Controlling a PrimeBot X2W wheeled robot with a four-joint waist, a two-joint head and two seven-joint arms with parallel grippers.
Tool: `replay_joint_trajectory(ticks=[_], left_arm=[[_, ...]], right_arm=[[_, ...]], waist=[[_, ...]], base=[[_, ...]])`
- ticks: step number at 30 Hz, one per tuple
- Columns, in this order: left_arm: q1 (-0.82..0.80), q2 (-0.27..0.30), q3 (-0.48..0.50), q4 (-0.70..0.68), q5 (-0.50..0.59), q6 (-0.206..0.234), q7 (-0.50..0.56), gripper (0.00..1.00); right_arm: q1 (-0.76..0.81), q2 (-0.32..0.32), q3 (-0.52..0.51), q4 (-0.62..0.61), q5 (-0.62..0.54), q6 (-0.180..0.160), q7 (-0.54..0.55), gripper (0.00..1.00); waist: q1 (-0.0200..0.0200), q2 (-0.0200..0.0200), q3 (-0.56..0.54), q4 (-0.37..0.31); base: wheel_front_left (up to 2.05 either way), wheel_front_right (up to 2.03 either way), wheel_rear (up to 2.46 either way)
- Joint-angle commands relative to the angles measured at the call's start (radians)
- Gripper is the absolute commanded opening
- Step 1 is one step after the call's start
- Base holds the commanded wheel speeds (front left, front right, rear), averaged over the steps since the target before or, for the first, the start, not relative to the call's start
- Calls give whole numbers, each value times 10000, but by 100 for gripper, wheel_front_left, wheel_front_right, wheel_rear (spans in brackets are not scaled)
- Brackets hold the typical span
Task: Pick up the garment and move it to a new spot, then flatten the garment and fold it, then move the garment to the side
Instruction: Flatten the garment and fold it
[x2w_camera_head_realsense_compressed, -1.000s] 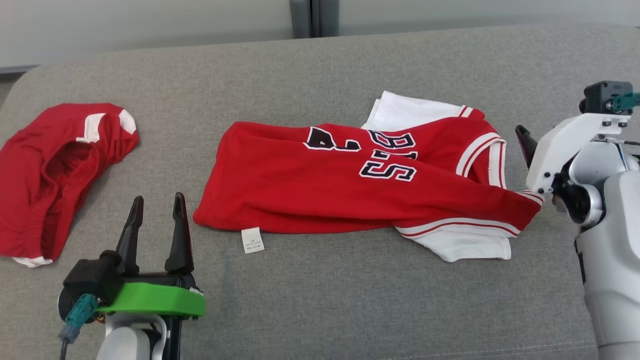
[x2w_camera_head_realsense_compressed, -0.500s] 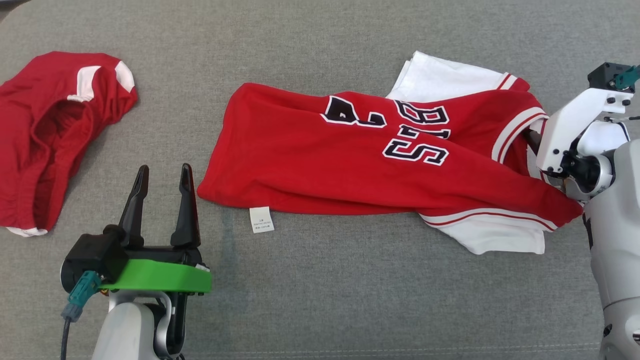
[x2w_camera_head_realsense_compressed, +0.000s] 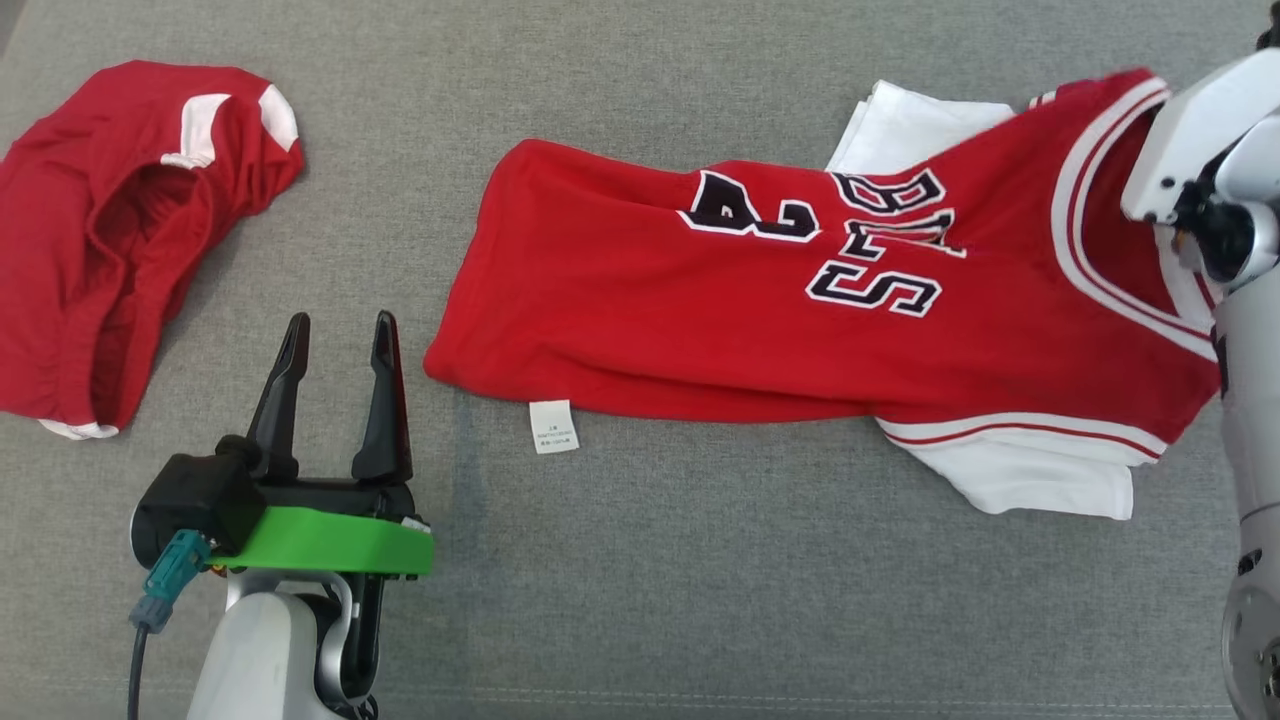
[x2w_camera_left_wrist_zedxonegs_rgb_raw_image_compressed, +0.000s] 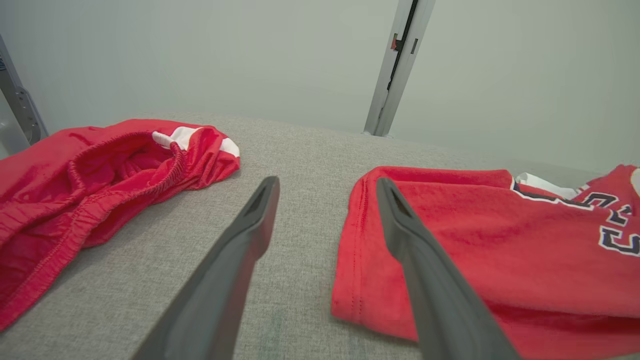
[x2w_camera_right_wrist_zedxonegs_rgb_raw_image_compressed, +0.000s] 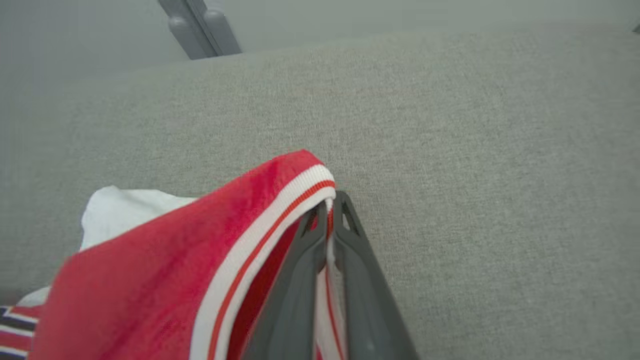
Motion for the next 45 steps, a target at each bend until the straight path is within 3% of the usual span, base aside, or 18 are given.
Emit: replay_joint_trajectory(ticks=[1, 11, 12, 13, 21, 27, 37, 45], left_arm=[[-106, 19, -21, -32, -15, -21, 0, 100], [-320, 18, -225, -69, -214, -21, 0, 100], [-347, 18, -231, -78, -227, -21, 0, 100], [-366, 19, -231, -84, -235, -21, 0, 100], [-410, 19, 2, 60, -199, -21, 0, 100], [-230, 21, 331, 233, -58, -14, 0, 100], [395, 24, 961, 686, 133, 114, 0, 100], [796, 27, 1339, 1057, 338, 74, 0, 100]], right_arm=[[-337, -56, -84, 24, -133, 1, -319, 0], [-1865, -110, -419, 712, -725, 1, -2769, 0], [-1968, -119, -382, 844, -803, 1, -2987, 37], [-2054, -132, -368, 974, -847, 1, -3104, 100], [-1981, -325, -54, 2212, -1316, 1, -3353, 100], [-1261, -477, 330, 2133, -1409, 1, -4366, 100], [1280, -154, 1598, 151, -389, -1, -6675, 100], [4184, 252, 2128, -2297, 57, 1, -7213, 100]], waist=[[0, 0, 66, 92], [0, 0, 436, 608], [0, 0, 476, 649], [0, 0, 516, 675], [0, 0, 419, 521], [0, 0, -166, 108], [0, 0, -1552, -836], [0, 0, -2452, -1230]], base=[[0, 0, 0], [0, 0, 0], [0, 0, 0], [0, 0, 0], [0, 0, 0], [0, 0, 0], [0, 0, 0], [0, 0, 0]])
